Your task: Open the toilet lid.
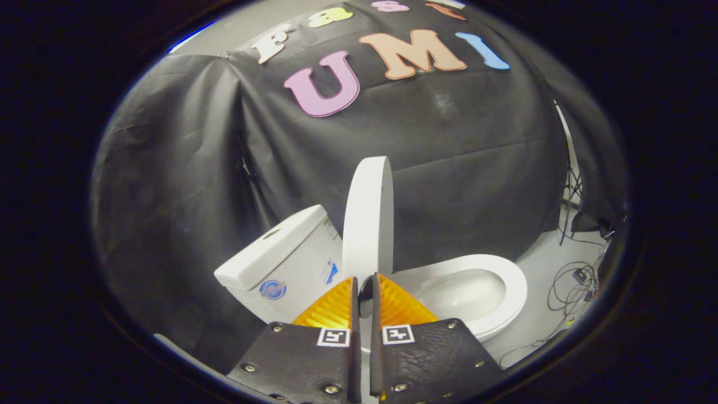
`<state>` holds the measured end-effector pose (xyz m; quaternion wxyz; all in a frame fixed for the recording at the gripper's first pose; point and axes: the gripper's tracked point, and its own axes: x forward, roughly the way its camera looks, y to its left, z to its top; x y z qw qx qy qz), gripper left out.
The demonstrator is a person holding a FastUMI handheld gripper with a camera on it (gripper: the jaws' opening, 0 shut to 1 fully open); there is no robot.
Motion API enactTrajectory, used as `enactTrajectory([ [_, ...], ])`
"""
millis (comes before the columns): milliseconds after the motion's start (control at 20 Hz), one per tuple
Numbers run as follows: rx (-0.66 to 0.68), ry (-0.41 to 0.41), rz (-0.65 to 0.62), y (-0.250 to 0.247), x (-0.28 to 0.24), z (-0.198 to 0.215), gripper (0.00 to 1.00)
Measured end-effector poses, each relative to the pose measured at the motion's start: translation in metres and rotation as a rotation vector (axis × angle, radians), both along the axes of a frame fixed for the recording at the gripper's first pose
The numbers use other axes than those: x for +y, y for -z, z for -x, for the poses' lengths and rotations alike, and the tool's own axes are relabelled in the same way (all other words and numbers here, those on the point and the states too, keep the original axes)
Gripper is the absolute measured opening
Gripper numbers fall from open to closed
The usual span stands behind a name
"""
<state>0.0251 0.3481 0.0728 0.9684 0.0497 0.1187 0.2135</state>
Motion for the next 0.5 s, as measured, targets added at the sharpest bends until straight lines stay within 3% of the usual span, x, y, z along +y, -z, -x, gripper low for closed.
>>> enactTrajectory([
  [500, -0.160, 0.036, 0.109, -0.002, 0.020, 0.012, 0.07],
])
